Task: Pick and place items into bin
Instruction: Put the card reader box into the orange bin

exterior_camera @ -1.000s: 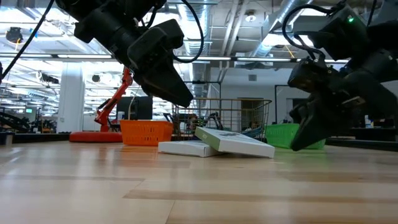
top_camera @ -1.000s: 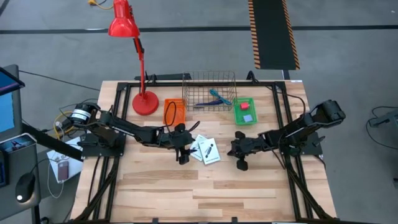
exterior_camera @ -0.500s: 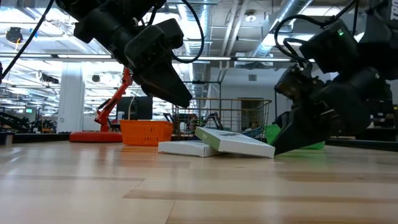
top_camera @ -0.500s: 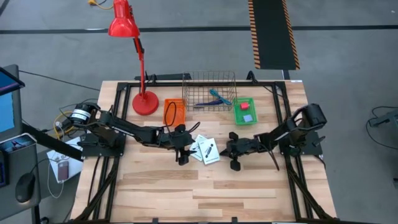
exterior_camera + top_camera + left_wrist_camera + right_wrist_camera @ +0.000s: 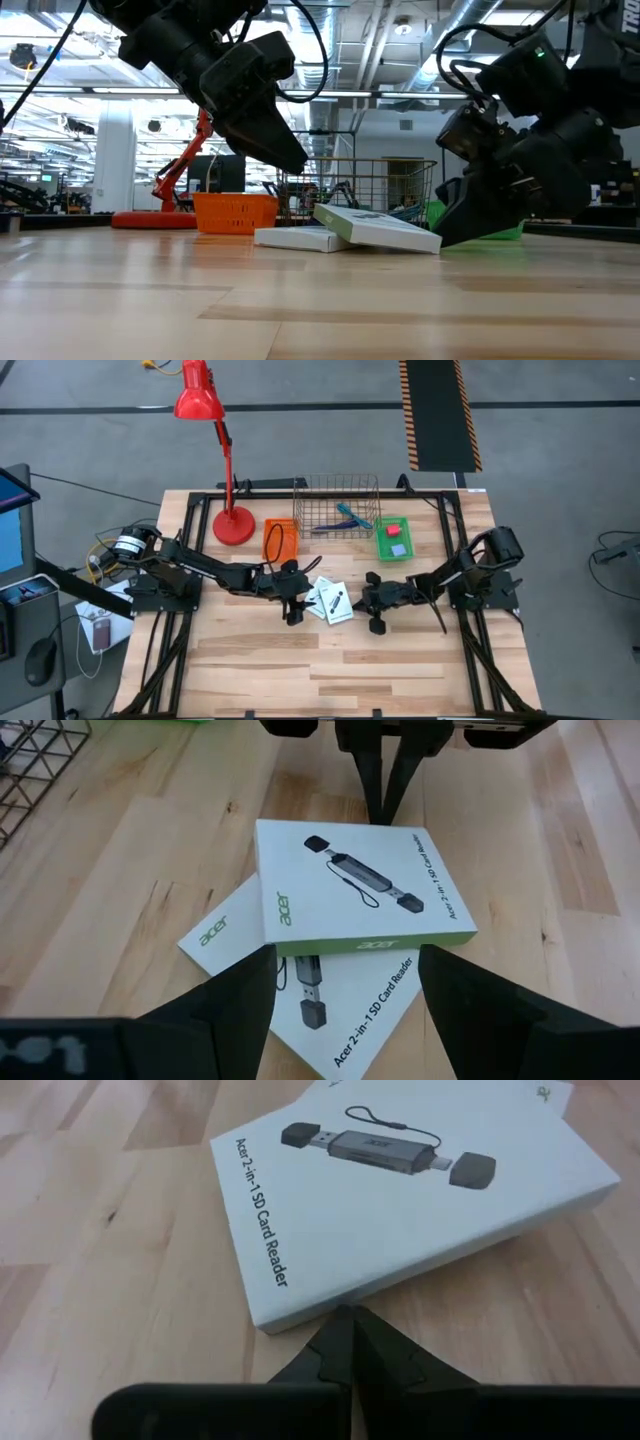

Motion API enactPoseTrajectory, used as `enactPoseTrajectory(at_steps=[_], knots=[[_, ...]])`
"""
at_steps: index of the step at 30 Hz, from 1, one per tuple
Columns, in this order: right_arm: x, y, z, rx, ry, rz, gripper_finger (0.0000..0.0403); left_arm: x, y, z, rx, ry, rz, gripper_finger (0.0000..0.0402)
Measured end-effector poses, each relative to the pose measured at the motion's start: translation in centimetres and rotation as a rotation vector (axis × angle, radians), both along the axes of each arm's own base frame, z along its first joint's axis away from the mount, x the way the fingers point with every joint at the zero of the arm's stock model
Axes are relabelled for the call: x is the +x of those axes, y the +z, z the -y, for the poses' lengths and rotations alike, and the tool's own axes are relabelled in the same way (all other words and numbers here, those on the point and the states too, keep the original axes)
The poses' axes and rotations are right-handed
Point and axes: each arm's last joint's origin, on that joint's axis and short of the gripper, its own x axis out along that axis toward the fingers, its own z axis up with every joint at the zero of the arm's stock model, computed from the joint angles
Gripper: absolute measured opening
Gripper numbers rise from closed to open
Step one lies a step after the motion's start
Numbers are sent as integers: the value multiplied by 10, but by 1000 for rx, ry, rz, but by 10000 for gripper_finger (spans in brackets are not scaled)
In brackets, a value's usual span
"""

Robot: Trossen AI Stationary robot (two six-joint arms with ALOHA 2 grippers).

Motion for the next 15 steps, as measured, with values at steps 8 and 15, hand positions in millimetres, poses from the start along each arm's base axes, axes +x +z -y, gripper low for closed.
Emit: enactPoseTrajectory(at_steps=[8,15], knots=[[2,1,6,5,-17,8,0,-1,-2,0,2,0,-21,233],[13,6,7,-19,-5,19,0,-1,-2,0,2,1,-21,233]])
